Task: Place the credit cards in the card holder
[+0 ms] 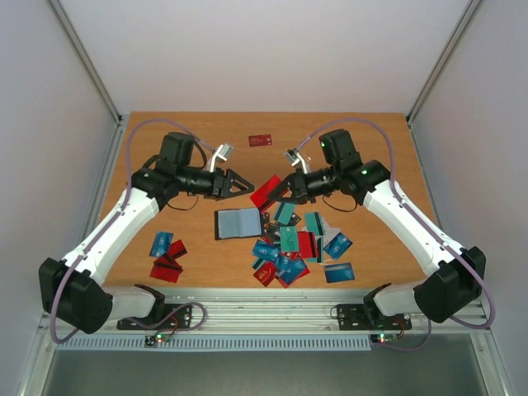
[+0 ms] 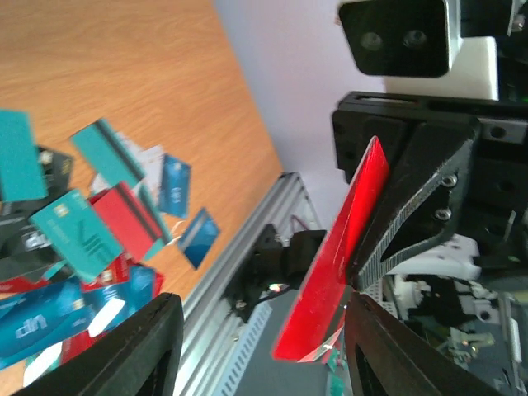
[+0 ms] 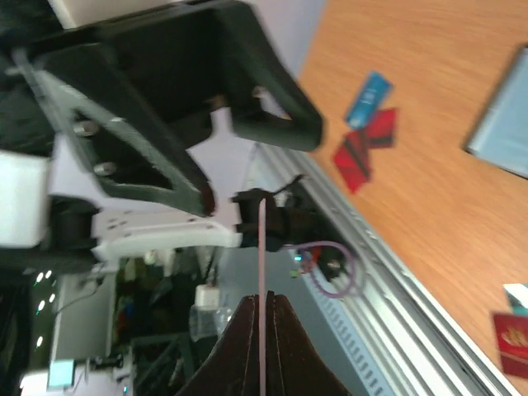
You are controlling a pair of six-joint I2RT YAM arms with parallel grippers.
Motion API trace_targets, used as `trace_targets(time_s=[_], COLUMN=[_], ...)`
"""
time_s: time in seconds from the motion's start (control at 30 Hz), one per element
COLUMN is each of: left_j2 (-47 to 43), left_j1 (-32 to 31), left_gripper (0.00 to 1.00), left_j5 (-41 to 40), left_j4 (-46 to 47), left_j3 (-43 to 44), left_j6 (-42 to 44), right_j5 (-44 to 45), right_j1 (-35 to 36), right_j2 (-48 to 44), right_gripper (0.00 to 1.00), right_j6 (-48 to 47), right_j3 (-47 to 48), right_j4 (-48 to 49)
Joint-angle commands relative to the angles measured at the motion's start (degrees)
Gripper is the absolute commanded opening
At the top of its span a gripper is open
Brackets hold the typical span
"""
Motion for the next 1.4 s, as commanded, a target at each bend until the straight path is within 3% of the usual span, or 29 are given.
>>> trace_targets(time_s=[0.0,0.33,0.53,0.77,0.97,1.17,1.37], left_j2=[-2.66,-2.37,-3.20,-4.23,-4.01,-1.48,-1.88], left_j1=[1.78,2.25,2.11,1.89,1.39,0.90,-1.56], left_gripper=[0.54,0.35,0.29,0.29,0.27,0.28,0.26], left_j5=[12.17,23.11,27.88,29.78,28.72,22.96,23.11], left_j4=[11.33,20.50,24.62,22.01,9.50,-18.85,-20.00], left_j3=[0.26,4.24,3.23,2.35,3.57,9.47,9.36], left_j6=[-5.74,-11.23,-16.32,-15.42,-8.59,13.59,15.68], right_j5=[-14.37,-23.47,-23.65,-19.82,-17.94,-17.58,-15.98], right_j1=[-0.02,0.65,2.03,4.42,6.02,6.62,7.78], right_j2=[0.39,3.63,7.92,10.34,11.71,12.67,14.12], right_gripper=[0.01,0.01,0.01,0.01,0.01,0.01,0.01], right_j6=[-1.78,-15.19,-25.65,-29.67,-32.10,-32.85,-33.83], right_j3=[4.78,14.92,21.91,22.77,24.00,25.40,26.29], right_j4=[7.34,-10.87,-25.09,-29.35,-31.97,-32.53,-33.90])
